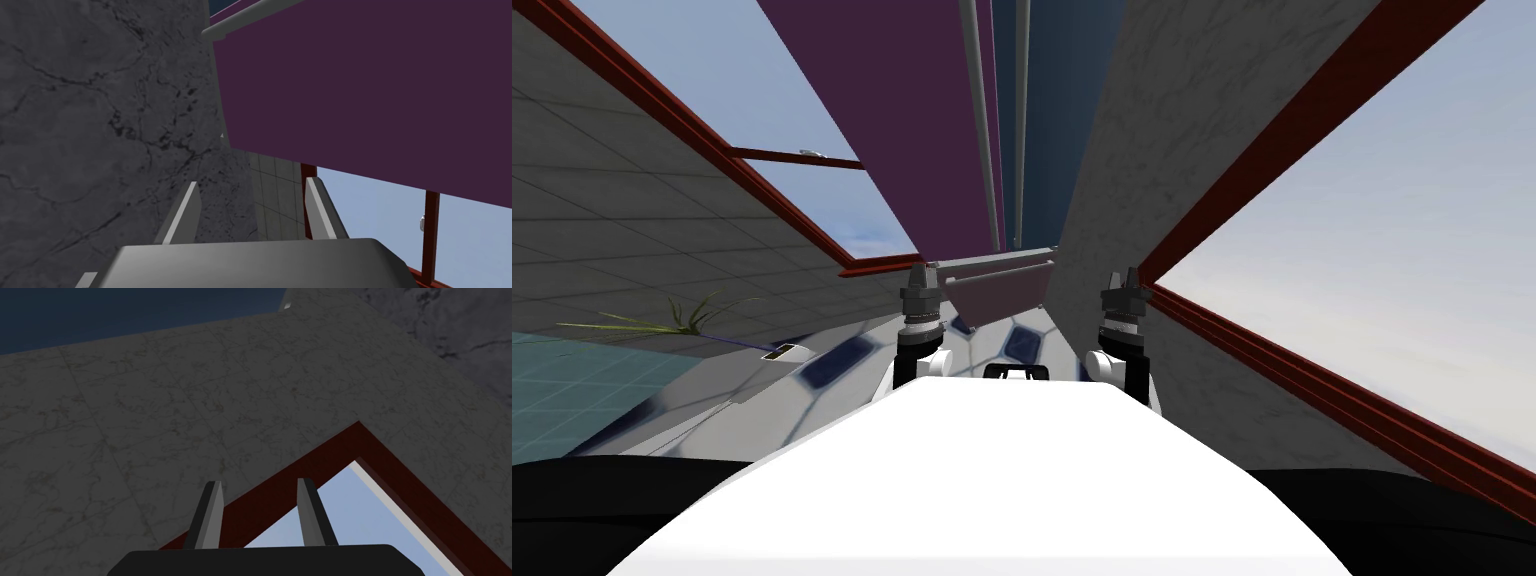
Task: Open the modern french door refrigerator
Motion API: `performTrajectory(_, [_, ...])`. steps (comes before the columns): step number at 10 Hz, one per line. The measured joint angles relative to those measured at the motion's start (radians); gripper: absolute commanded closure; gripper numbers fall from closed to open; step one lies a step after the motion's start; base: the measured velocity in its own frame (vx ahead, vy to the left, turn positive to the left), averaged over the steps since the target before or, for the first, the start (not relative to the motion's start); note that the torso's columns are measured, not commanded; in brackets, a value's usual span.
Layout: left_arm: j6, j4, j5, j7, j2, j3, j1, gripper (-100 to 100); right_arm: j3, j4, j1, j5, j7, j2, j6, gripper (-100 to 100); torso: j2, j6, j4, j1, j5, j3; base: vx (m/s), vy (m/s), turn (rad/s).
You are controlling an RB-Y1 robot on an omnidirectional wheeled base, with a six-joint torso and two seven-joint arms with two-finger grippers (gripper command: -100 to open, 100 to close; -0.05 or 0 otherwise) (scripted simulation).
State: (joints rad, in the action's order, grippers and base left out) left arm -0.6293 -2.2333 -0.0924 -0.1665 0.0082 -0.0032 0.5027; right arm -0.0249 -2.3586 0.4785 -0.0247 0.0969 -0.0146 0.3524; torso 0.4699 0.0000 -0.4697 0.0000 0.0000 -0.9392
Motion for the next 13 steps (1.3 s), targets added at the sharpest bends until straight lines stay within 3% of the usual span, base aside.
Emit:
performTrajectory(2, [0.0, 0.0, 0.0, 0.0, 0.0, 0.0, 0.0, 0, 0.0, 0.0, 0.0, 0.0, 0.0, 0.0, 0.0, 0, 0.148, 0.0, -0.148, 0.0, 0.0, -0.295, 0.0, 0.0, 0.0])
performTrajectory(3, [0.0, 0.0, 0.0, 0.0, 0.0, 0.0, 0.0, -100, 0.0, 0.0, 0.0, 0.0, 0.0, 0.0, 0.0, 0, 0.221, 0.0, -0.221, 0.0, 0.0, -0.443, 0.051, -0.001, 0.019])
performTrajectory(5, [-0.017, 0.035, 0.003, 0.001, 0.033, 0.002, -0.008, -100, 0.0, 0.0, 0.0, 0.0, 0.0, 0.0, 0.0, 0, 0.261, 0.0, -0.263, 0.001, 0.0, -0.533, 0.084, 0.007, 0.014])
performTrajectory(8, [-0.071, 0.112, 0.017, 0.012, 0.083, 0.017, -0.011, -100, 0.0, 0.0, 0.0, 0.0, 0.0, 0.0, 0.0, 0, 0.267, 0.0, -0.268, 0.0, 0.0, -0.538, 0.116, 0.016, 0.018])
performTrajectory(13, [-0.156, 0.249, 0.041, 0.028, 0.127, 0.042, -0.029, -100, 0.0, 0.0, 0.0, 0.0, 0.0, 0.0, 0.0, 0, 0.267, 0.0, -0.268, -0.001, 0.0, -0.537, 0.123, 0.013, 0.022])
